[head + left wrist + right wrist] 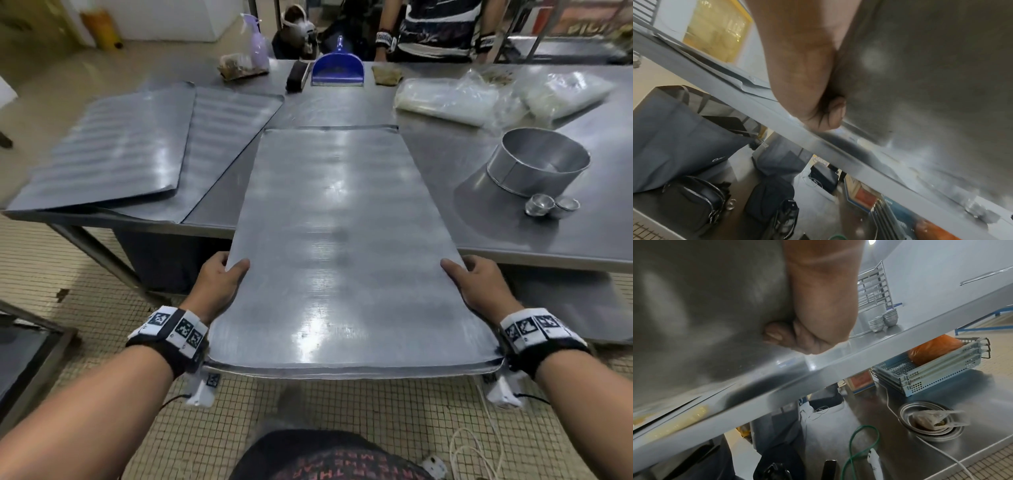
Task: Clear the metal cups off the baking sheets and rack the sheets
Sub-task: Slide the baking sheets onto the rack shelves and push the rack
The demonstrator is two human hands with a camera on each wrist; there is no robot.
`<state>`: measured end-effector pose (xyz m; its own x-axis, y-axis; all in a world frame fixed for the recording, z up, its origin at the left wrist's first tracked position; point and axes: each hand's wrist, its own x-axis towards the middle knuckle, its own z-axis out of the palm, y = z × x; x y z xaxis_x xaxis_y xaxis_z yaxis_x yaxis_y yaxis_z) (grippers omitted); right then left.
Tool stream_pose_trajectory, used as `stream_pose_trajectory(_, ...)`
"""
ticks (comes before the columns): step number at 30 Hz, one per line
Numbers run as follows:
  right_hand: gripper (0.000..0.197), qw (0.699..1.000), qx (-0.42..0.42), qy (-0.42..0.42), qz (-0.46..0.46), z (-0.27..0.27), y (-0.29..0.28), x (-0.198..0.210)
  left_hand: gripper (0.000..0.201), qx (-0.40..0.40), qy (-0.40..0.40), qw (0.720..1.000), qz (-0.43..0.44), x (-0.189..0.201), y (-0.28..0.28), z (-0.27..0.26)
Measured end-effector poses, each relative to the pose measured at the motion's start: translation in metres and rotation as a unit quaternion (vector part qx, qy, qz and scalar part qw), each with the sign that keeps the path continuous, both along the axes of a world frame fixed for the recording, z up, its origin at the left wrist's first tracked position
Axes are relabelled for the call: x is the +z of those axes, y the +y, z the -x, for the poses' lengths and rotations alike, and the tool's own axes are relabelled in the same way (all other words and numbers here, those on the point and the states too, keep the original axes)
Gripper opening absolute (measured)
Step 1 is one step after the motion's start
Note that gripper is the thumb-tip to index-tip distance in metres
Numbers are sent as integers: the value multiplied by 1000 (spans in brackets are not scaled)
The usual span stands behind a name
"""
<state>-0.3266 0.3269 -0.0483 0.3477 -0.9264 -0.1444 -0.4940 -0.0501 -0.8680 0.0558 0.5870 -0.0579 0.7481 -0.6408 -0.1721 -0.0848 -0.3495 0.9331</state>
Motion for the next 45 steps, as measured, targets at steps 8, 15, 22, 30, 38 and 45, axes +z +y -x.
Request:
stream_pose_trajectory(8,29,996,35,-12,82,-70,-8,71,20,59,-66,995,52,50,19,-40)
stream_pose_trajectory(15,57,981,129,-27,142,-195,-4,143,18,139,-139,978,75,128,80,-115)
stream_pose_trajectory(22,26,945,250,-103,182,-347,46,193,35,259,-212,942,42,191,183,-181)
stream_pose_trajectory(30,19,893,370,-161,199,-515,122,208,22,417,-194,887,47,228,305,-225)
stream_pose_trajectory(38,25,830,503,-174,165,-627,193,213,32,524,-193,829,15,230,394,-190)
stream_pose_trajectory(45,29,751,617,-180,149,-679,242,194,17,613,-178,770,-15,210,413,-125)
